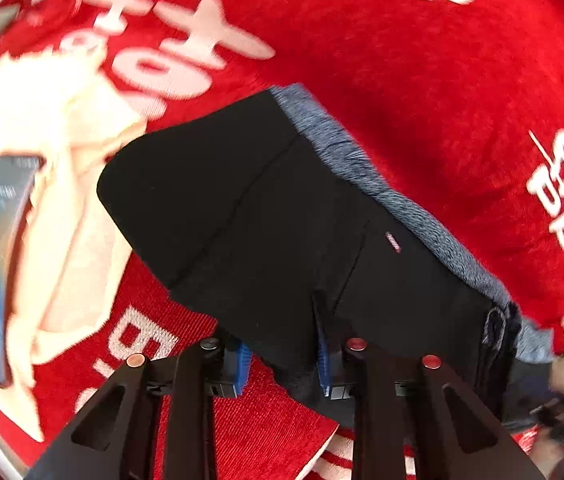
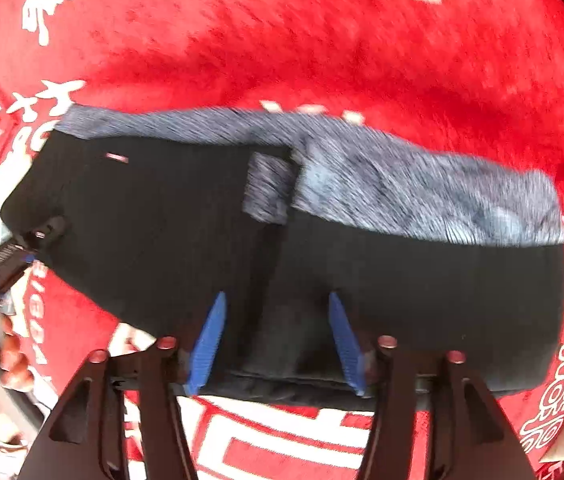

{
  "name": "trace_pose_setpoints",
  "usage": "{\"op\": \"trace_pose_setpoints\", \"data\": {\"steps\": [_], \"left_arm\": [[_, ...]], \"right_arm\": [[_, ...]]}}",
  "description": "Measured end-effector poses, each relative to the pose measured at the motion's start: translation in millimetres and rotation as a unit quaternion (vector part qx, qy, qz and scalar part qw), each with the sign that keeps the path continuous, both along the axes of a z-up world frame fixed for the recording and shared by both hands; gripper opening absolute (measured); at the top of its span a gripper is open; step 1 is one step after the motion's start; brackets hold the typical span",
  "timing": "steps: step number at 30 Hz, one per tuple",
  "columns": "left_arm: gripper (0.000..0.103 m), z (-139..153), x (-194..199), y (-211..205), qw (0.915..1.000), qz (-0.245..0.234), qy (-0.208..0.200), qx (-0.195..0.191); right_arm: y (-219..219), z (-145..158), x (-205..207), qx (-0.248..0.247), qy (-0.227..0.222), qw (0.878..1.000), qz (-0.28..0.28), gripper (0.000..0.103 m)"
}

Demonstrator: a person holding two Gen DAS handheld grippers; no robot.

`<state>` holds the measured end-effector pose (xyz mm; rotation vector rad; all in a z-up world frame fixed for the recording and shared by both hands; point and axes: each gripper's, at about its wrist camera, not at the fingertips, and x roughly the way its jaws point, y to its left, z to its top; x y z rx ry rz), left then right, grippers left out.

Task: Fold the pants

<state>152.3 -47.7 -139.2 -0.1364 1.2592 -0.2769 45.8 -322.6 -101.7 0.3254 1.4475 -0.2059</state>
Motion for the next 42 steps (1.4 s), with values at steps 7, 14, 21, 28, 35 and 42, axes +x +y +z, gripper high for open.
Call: {"op": "trace_pose_setpoints", "data": {"steps": [7,14,21,28,35,42], "left_arm": [[0.027,13.5,-11.0,-22.4,0.9971,-0.041,-0.043,0.047],[0.027,20.3,-19.6,-27.1,0.9947,-0.051,-0.064,0.063],[0.027,20.7,-24.6,-28.8,0.9927,-0.062,-0.074,0.073],[0.027,26.6,-34.3,-39.1,0.9890,-0.075,-0.090,0.090],[0.027,31.0,-38.1,-51.1,0.9850,-0.090,-0.105,0.103],[0.027,32.3,-37.8,-55.3,0.9845,-0.100,-0.105,0.099]], "right_arm": [[40.9,41.1,89.1,0.052,0.028,0.995,0.085,0.084],[124.0,33.4,184.2,0.079,0.108,0.969,0.208,0.092],[197.4,-13.9,231.9,0.083,0.198,0.943,0.254,0.098],[246.8,-56.9,241.2,0.048,0.289,0.906,0.307,0.099],[260.3,-86.8,230.1,-0.005,0.344,0.877,0.336,0.098],[239.7,-67.8,231.3,0.002,0.309,0.893,0.327,0.029]]}}
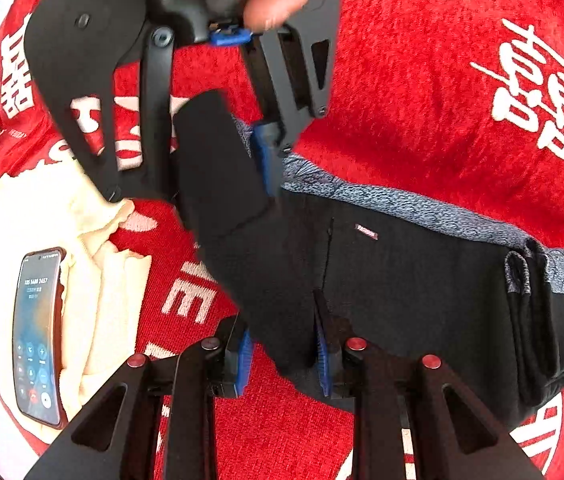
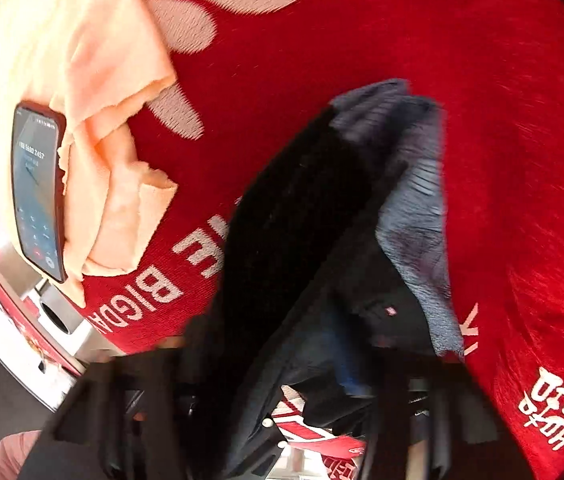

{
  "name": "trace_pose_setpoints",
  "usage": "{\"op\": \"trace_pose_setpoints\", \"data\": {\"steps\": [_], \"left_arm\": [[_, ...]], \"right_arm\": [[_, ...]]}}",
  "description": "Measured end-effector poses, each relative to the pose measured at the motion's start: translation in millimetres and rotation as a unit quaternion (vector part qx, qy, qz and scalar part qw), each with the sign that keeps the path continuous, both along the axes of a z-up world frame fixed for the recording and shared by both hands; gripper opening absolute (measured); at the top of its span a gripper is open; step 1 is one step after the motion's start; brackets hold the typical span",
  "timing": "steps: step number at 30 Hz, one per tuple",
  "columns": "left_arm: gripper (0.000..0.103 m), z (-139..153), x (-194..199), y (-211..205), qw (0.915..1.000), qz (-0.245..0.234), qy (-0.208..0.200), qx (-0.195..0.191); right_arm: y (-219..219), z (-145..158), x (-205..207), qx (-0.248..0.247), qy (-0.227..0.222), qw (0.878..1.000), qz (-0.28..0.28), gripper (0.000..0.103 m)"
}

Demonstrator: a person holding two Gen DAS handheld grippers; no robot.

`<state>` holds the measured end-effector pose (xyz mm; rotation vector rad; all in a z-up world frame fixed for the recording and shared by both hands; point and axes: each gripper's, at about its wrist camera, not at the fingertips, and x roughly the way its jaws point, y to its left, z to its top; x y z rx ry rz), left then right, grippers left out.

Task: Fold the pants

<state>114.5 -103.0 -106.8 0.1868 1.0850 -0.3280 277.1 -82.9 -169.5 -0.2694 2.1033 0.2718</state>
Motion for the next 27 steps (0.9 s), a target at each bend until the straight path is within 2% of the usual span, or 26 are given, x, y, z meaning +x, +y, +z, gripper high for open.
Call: {"op": "trace_pose_setpoints", "data": {"steps": [3,11,15,27], "left_arm": [[0.027,7.3,-3.9,-4.6,0.9999,-0.008,-0.007,-0.004],[0.027,26.8,-21.3,-14.3,0.9986,-0.042,-0.029,-0.012],[0.027,32.7,-23.7,-14.7,0.9980,-0.051,-0.034,-0.016],[0.027,47.1,-34.9,-15.4,0.9963,-0.071,-0.045,-0.019]], "right_arm": [[-12.2,15.9,-4.0,0.032,-0.025,0.999,-0.026,0.021],[-58.9,54.0,-24.8,0.112,-0.078,0.983,-0.123,0.019],[-70.6,70.2,-44.9,0.125,-0.099,0.978,-0.135,0.019],[-84.2,95.9,-62.9,0.158,-0.142,0.966,-0.147,0.019]]}}
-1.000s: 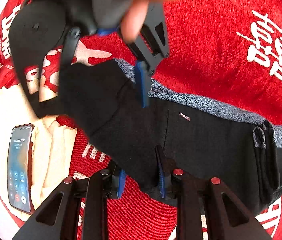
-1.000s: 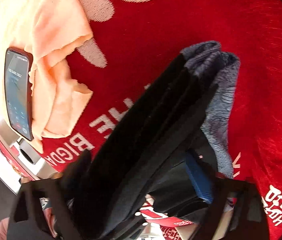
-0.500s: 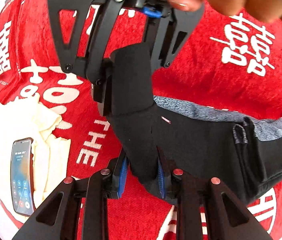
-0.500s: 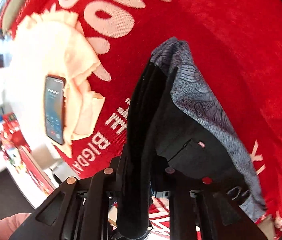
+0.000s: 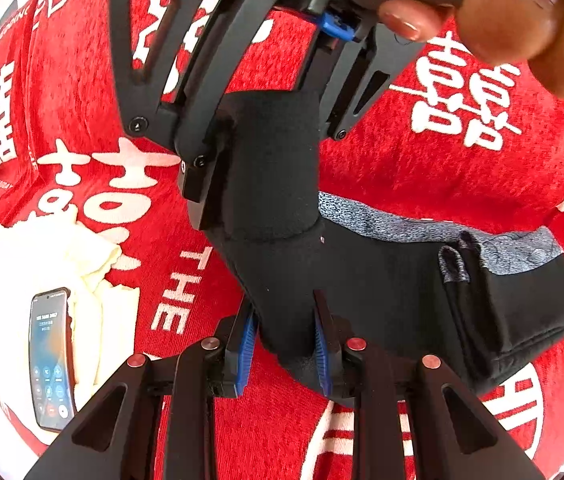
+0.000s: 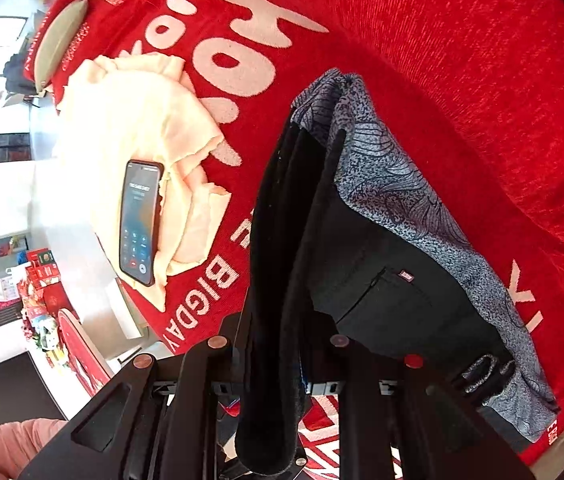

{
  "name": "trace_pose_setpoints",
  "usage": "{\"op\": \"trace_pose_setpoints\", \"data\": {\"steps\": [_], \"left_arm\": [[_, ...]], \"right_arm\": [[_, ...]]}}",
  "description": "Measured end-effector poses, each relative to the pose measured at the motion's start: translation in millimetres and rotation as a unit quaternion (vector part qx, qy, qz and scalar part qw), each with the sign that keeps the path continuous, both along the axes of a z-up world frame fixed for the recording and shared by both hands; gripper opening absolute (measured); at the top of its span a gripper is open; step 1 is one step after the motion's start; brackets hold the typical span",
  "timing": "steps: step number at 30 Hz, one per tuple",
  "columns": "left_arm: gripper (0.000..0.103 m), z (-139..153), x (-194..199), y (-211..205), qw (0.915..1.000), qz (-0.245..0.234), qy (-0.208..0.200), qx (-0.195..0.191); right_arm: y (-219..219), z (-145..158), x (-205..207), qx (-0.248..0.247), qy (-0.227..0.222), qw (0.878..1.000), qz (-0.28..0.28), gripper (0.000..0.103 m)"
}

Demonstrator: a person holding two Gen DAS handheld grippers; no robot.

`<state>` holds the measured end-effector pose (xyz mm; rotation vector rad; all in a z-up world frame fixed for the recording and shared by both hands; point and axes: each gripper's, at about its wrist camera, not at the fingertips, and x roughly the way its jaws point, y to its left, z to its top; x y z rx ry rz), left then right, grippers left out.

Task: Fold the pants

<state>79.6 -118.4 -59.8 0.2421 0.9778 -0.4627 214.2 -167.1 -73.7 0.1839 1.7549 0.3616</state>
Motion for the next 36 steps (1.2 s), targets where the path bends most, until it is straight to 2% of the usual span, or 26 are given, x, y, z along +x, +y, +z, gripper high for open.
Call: {"op": "trace_pose_setpoints", "data": {"steps": [11,17,24,31,36], "left_arm": [[0.027,34.0,-30.1,-23.9,0.9981,-0.048,-0.038,0.000],[0.027,37.5,-43.8,-31.9,0.9969,-0.059,-0.052,-0.008],[0.027,41.8,-50.5,-37.1,0.9963,-0.064,-0.057,-0.006],[0.027,65.9,-70.0,-68.1,0.9903,-0.115,-0.075,0.018],[0.027,80.6,-100.2,-112.0,0.9806,-0.175,-0.083,0.030]], "right_arm": [[-45.6,45.4,-45.5,0.062,-0.072,0.993,-0.066,0.019],[-71.6,54.5,-71.0,0.089,-0.093,0.985,-0.111,0.019],[-79.0,59.0,-81.7,0.108,-0.109,0.980,-0.129,0.019],[-105.2,80.7,-105.8,0.131,-0.145,0.967,-0.162,0.019],[-155.0,98.4,-150.3,0.149,-0.177,0.950,-0.209,0.019]]}}
